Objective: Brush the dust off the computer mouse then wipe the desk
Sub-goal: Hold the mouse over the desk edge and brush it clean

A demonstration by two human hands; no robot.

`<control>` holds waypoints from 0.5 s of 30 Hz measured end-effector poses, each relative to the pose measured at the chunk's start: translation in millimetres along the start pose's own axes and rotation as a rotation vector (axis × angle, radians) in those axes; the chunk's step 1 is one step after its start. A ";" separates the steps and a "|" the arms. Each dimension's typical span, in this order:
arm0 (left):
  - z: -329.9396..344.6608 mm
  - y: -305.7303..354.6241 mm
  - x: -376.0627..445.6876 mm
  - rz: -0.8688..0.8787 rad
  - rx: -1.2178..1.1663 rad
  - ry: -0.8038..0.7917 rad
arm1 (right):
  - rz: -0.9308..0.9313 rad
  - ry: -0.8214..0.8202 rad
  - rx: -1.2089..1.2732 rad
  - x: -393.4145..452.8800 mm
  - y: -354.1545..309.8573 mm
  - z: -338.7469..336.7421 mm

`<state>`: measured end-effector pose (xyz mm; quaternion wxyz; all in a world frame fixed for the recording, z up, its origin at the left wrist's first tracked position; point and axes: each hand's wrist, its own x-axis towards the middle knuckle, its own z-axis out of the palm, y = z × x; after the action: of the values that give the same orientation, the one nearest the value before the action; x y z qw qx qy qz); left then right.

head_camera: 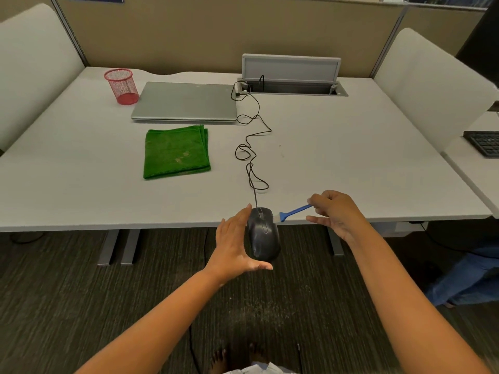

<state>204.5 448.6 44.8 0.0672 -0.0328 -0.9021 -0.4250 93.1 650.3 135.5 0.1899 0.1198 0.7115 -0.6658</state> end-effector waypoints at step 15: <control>-0.1 -2.1 0.0 -0.012 0.004 0.004 | -0.060 -0.129 -0.120 -6.5 5.0 -8.9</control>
<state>204.2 447.2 43.2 0.0667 -0.0265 -0.9030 -0.4237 100.1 660.1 134.2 0.2219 0.0437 0.7399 -0.6335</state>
